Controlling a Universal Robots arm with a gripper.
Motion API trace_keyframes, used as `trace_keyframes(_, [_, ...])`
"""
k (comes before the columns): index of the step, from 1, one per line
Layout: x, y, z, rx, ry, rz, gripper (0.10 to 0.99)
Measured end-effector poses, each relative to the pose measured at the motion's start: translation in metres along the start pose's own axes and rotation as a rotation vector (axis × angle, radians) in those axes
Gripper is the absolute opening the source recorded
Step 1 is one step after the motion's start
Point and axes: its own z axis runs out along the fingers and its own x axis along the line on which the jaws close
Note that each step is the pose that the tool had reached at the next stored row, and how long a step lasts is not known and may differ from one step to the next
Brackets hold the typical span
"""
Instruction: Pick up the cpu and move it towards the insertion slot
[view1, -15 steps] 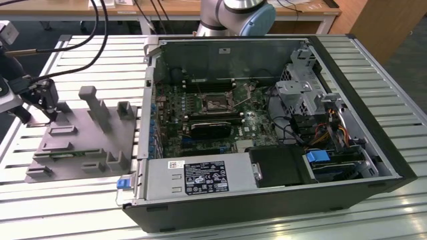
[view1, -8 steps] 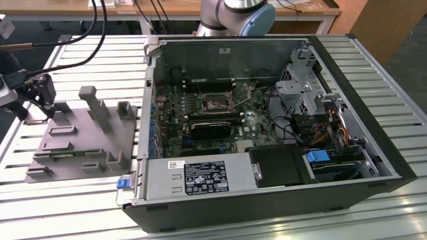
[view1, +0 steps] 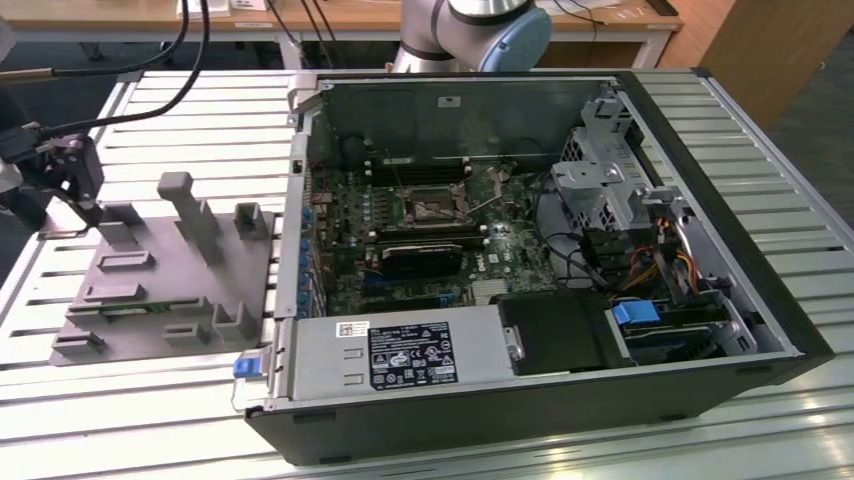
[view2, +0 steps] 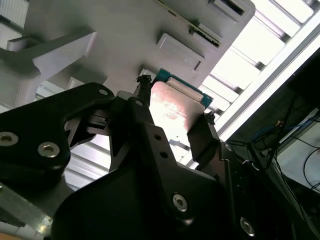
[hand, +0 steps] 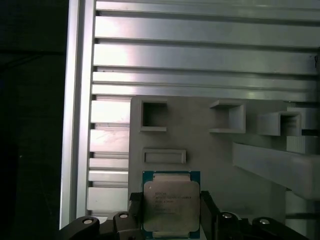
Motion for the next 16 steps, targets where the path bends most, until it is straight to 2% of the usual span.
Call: trace_keyframes(16, [-0.0012, 0.0016, -0.0387, 0.0, -0.0016, 0.0, 0.541])
